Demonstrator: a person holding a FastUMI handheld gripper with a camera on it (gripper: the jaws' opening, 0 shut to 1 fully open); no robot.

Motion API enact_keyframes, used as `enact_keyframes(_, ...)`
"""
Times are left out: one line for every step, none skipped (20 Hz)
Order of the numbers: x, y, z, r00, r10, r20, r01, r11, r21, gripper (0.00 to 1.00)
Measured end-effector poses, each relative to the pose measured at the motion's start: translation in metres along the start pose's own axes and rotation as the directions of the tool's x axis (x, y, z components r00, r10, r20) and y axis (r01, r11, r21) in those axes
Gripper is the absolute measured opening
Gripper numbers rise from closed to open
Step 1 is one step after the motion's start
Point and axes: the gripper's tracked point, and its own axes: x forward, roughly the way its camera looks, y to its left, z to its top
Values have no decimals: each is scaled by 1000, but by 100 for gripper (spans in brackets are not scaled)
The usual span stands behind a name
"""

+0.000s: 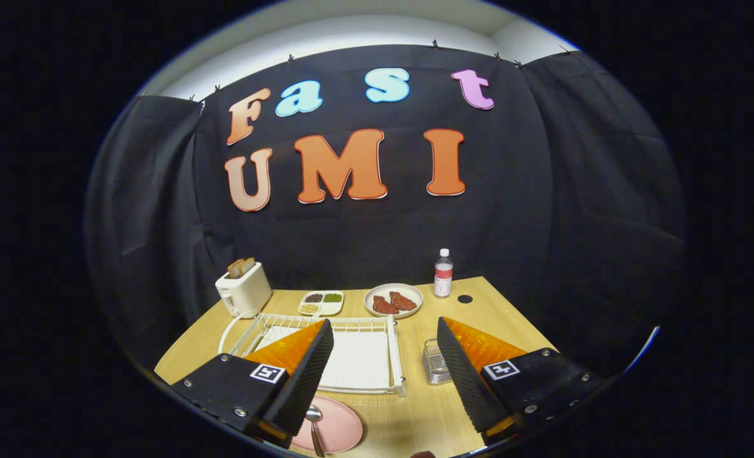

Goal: Take the plate from the dish rack, then take the spoon from the basket and place it into the plate.

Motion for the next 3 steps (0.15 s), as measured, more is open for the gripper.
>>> enact_keyframes(-1,-3,7,1000,-6,12,6,1000,1,97)
enact_keyframes(-1,-6,14,1000,-10,24,10,1000,3,97)
enact_keyframes(-1,-8,19,999,-13,37,13,1000,6,97)
